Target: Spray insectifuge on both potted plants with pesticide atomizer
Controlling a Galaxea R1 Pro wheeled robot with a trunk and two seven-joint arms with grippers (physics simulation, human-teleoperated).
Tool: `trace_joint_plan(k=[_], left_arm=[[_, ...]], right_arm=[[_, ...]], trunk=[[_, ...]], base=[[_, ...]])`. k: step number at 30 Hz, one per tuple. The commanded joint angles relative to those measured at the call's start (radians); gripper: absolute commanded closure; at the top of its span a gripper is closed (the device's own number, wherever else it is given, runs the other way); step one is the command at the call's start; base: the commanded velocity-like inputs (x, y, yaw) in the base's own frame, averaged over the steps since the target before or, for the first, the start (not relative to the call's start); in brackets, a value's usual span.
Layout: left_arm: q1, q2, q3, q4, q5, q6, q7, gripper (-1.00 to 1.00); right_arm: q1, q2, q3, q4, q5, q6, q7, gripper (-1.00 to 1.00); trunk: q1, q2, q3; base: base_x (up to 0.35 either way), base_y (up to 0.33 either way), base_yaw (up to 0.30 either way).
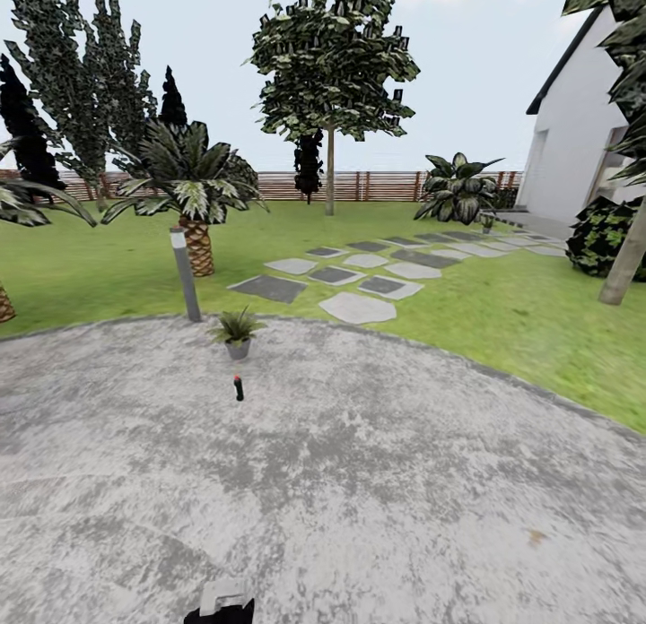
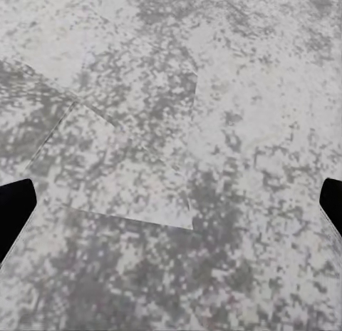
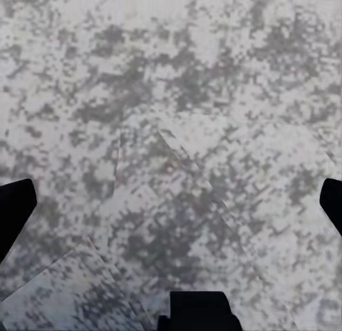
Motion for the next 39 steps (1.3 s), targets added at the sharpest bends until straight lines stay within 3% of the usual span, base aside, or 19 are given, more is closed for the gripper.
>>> trace_joint_plan(k=[1, 21, 39], left_arm=[[0.0, 0.0, -0.001, 0.0, 0.01, -0.001, 0.0, -1.0], [-0.001, 0.0, -0.001, 0.0, 0.01, -0.001, 0.0, -1.0], [-0.001, 0.0, -0.001, 0.0, 0.01, -0.001, 0.0, -1.0]], right_arm=[[0.0, 0.0, -0.001, 0.0, 0.0, -0.001, 0.001, -1.0], [0.0, -0.003, -0.005, -0.004, -0.01, 0.0, 0.007, -1.0], [0.0, -0.003, -0.005, -0.004, -0.01, 0.0, 0.007, -1.0]], trunk=[[0.0, 0.0, -0.001], [0.0, 0.0, 0.0], [0.0, 0.0, 0.007]], base=[[0.34, 0.0, 0.0], [0.297, 0.158, -0.007], [0.243, 0.238, -0.23]])
